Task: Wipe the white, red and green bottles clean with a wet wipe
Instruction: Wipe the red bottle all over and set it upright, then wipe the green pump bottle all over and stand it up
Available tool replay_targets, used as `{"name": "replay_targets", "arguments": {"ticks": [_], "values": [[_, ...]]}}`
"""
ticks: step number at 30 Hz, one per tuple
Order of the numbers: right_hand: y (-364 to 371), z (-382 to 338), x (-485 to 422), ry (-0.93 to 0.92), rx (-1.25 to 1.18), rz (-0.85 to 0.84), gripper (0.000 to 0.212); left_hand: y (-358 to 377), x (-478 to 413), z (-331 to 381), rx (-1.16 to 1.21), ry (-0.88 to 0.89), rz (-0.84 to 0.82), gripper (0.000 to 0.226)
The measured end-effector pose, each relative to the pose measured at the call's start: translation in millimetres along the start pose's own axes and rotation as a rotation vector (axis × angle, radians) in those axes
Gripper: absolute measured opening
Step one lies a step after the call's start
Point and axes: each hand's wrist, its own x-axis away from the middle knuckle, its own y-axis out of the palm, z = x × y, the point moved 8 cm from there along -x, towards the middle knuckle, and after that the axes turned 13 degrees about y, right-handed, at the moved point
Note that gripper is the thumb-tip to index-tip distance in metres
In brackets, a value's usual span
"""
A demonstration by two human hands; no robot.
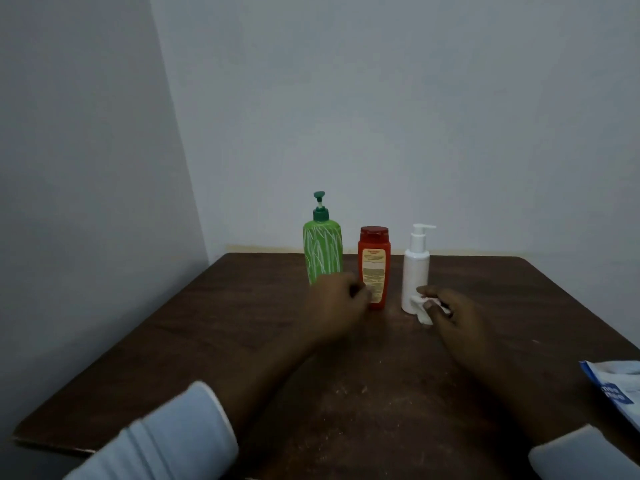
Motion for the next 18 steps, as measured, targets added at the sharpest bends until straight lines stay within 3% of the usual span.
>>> {"name": "replay_targets", "arguments": {"ticks": [2, 5, 10, 13, 18], "values": [[1.9, -1.7, 0.9, -0.011, 0.003, -0.016, 0.030, -50.4, -13.5, -7.7, -0.055, -0.001, 0.279, 0.015], [5.7, 1.7, 0.9, 0.077, -0.114, -0.075, 0.026, -99.4, -41.8, -29.0, -0.036, -0.047, 0.476, 0.057], [12.5, 12.6, 0.0, 0.307, -0.643, -0.294, 0.022, -108.9, -92.5, -52.3, 0.347, -0.163, 0.292, 0.112], [15.2, 16.1, -1.6, 0.382, -0.899, -0.372, 0.024, -101.5, -108.7, -49.4, 0.469, -0.137, 0.183, 0.117], [16.0, 20.7, -6.9, 0.428, -0.994, -0.373, 0.028, -97.9, -109.0, -51.9, 0.404, -0.122, 0.169, 0.110]]}}
